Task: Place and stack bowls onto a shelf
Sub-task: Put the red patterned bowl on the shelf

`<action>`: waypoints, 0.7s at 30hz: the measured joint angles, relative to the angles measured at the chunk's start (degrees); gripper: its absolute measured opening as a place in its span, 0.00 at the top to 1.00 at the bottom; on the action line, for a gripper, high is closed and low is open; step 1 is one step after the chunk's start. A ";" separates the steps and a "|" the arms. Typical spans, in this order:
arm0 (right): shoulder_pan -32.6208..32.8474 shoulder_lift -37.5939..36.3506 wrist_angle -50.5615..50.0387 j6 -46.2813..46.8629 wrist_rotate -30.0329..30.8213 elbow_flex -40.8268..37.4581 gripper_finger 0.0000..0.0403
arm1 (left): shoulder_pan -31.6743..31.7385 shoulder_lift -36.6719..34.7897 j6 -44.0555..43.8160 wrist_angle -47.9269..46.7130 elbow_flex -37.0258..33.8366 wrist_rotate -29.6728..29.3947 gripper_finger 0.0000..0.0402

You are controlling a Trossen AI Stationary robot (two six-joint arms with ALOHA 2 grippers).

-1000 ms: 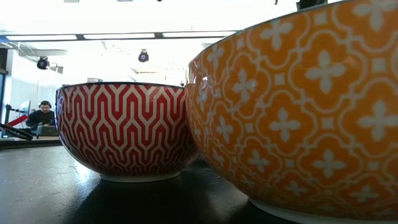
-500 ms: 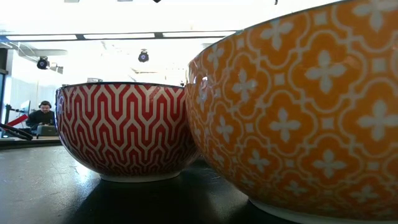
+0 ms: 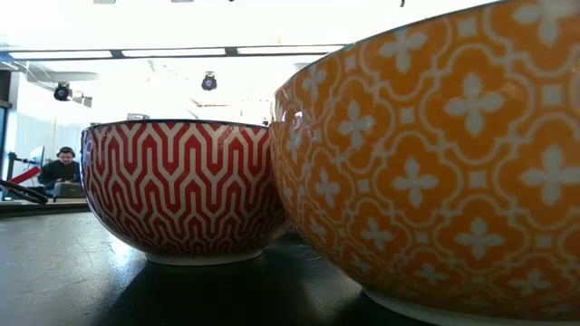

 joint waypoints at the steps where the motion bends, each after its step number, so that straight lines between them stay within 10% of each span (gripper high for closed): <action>1: 0.72 0.58 0.14 -0.02 0.02 0.00 0.69 | -0.09 0.00 -0.44 0.02 0.00 0.01 0.56; 21: 4.06 0.24 19.85 -2.30 -3.36 -13.75 0.70 | -0.28 0.00 -0.38 0.35 -0.28 -0.26 0.56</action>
